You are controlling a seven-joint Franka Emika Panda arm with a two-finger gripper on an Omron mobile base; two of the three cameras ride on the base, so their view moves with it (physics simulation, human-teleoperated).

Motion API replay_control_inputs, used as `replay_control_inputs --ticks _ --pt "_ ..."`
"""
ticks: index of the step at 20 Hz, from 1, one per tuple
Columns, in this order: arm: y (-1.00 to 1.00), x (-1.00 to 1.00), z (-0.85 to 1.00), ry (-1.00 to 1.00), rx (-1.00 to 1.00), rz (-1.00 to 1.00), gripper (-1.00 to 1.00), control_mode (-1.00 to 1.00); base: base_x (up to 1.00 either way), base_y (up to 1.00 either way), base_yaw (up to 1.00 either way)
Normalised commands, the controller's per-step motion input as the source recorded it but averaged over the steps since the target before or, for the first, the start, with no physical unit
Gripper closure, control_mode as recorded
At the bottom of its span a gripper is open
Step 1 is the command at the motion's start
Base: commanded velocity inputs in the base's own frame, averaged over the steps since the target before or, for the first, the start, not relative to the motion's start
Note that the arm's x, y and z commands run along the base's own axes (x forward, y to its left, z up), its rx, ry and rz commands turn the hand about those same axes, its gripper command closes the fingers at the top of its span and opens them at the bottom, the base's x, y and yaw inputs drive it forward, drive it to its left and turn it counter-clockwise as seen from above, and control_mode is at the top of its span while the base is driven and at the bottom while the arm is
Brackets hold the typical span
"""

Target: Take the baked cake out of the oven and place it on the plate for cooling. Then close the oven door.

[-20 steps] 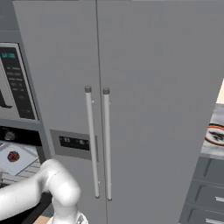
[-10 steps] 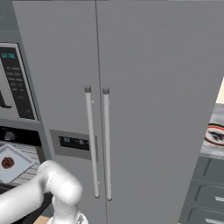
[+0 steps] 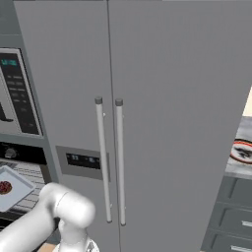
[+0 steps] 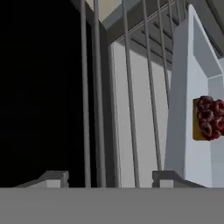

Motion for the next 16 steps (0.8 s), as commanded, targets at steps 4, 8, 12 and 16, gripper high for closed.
replay_control_inputs --ticks 4,8,12,16 --pt "0.0 -0.52 0.52 0.02 0.0 -0.09 -1.0 -1.0 0.0 0.0 0.0" --pt "-0.02 -0.11 0.68 0.02 0.02 -0.15 -1.0 -1.0 0.0 0.0 0.0" --pt "-0.26 0.0 0.46 0.07 0.06 -0.25 -1.0 -1.0 0.0 0.0 0.0" --pt "-0.4 0.0 0.16 0.09 0.15 -0.34 -1.0 -1.0 0.0 0.0 0.0"
